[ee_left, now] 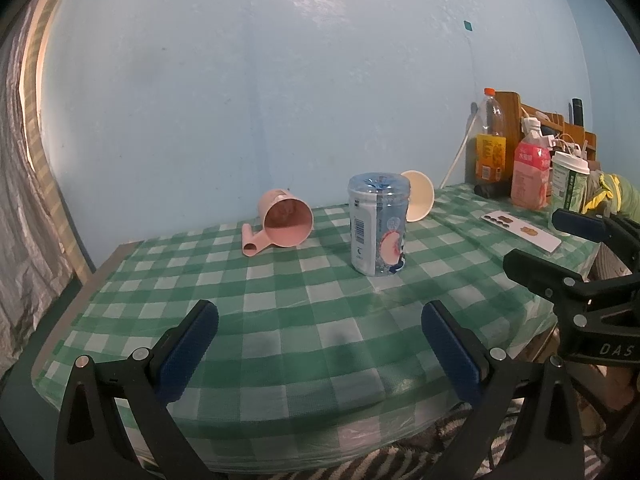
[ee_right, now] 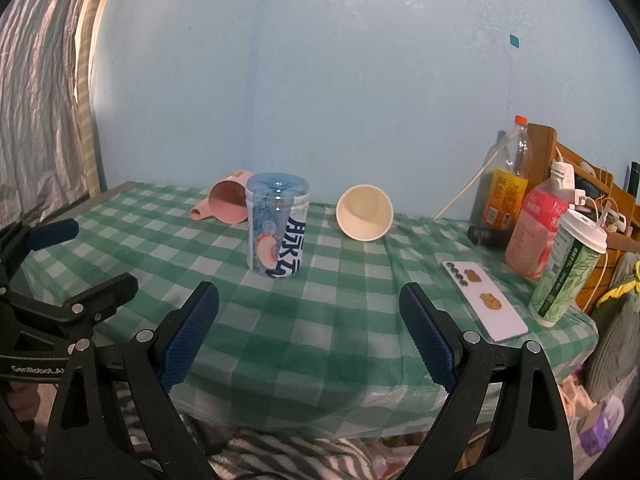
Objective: Flip cup upside down
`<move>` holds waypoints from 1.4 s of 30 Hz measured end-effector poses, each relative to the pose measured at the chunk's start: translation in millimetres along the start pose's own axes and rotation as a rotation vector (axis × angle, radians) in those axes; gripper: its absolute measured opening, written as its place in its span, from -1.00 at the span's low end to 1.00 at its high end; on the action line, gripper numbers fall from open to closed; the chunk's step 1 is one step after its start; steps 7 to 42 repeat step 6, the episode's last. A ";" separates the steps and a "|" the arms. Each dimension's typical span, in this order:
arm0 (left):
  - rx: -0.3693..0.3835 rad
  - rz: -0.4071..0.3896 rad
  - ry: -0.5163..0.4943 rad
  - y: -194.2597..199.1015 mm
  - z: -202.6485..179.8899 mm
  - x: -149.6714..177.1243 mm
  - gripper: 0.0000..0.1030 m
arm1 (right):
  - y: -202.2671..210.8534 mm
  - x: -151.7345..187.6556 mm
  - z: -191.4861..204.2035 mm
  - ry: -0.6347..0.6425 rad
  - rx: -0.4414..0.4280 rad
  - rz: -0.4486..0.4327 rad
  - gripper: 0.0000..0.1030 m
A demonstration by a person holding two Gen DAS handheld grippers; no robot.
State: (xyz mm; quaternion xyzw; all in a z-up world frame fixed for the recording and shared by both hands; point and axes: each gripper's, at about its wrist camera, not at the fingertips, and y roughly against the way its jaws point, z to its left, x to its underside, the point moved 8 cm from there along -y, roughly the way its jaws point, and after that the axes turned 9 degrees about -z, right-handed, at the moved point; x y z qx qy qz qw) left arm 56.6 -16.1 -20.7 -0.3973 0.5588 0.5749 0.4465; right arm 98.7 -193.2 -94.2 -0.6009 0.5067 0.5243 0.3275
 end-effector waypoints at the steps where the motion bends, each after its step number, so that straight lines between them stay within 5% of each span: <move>1: 0.001 -0.001 -0.002 0.2 0.3 -0.1 0.99 | -0.3 -0.2 0.2 0.002 0.000 0.000 0.76; 42: 0.009 -0.004 -0.007 -0.2 -1.7 -0.3 0.99 | -0.4 0.0 0.4 0.003 -0.001 0.000 0.76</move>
